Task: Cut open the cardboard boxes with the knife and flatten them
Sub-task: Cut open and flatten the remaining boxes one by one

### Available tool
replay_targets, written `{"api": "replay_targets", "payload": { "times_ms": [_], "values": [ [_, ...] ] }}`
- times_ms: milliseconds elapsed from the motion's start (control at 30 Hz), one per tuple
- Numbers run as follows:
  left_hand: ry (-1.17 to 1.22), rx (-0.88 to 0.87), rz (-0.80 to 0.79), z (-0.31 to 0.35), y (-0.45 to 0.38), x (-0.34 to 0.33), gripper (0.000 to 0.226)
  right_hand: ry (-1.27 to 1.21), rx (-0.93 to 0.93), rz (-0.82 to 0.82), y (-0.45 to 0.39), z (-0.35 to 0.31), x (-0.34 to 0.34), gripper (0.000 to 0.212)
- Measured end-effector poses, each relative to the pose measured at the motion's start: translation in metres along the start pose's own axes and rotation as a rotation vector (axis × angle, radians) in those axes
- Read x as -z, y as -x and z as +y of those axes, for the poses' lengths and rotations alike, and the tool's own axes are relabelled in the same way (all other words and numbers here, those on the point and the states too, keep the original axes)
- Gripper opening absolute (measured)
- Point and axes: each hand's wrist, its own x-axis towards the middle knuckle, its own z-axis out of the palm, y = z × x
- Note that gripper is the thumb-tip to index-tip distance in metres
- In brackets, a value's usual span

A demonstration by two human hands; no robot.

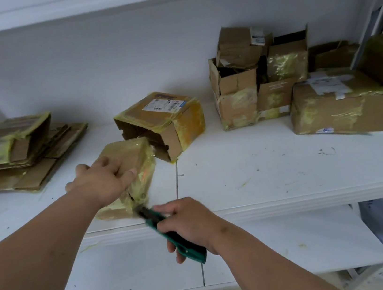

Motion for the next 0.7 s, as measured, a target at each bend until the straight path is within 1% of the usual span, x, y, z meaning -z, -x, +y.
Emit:
{"api": "replay_targets", "payload": {
  "times_ms": [67, 100, 167, 233, 267, 333, 400, 433, 467, 533, 600, 700],
  "values": [
    [0.004, 0.080, 0.004, -0.001, 0.007, 0.002, 0.093, -0.009, 0.015, -0.031, 0.002, 0.002, -0.004, 0.051],
    [-0.007, 0.084, 0.011, -0.004, 0.009, 0.002, 0.097, -0.023, 0.021, 0.000, 0.000, 0.003, -0.004, 0.052],
    [-0.018, 0.065, 0.021, -0.013, 0.007, 0.000, 0.112, -0.017, 0.043, 0.125, -0.007, 0.008, 0.000, 0.055],
    [-0.024, 0.037, 0.008, -0.025, 0.003, -0.002, 0.119, 0.141, 0.107, 0.228, -0.014, 0.016, 0.003, 0.057],
    [-0.042, 0.004, -0.017, -0.027, 0.004, 0.000, 0.120, 0.241, 0.143, 0.249, -0.015, 0.019, 0.001, 0.058],
    [-0.014, -0.045, -0.101, -0.031, 0.014, 0.007, 0.113, 0.375, 0.204, 0.258, -0.018, 0.028, -0.006, 0.060],
    [0.118, -0.042, -0.182, -0.030, 0.026, 0.017, 0.096, 0.477, 0.253, 0.279, -0.022, 0.038, -0.016, 0.066],
    [0.159, -0.052, -0.205, -0.032, 0.031, 0.021, 0.091, 0.532, 0.276, 0.292, -0.024, 0.042, -0.020, 0.067],
    [0.167, -0.068, -0.203, -0.034, 0.033, 0.022, 0.088, 0.571, 0.300, 0.307, -0.026, 0.046, -0.023, 0.066],
    [0.149, -0.093, -0.134, -0.038, 0.033, 0.019, 0.083, 0.616, 0.334, 0.332, -0.031, 0.051, -0.026, 0.062],
    [0.074, -0.129, -0.070, -0.041, 0.031, 0.013, 0.085, 0.682, 0.354, 0.354, -0.035, 0.053, -0.028, 0.059],
    [0.038, -0.175, -0.030, -0.043, 0.027, 0.007, 0.090, 0.763, 0.375, 0.403, -0.040, 0.055, -0.030, 0.058]
  ]
}}
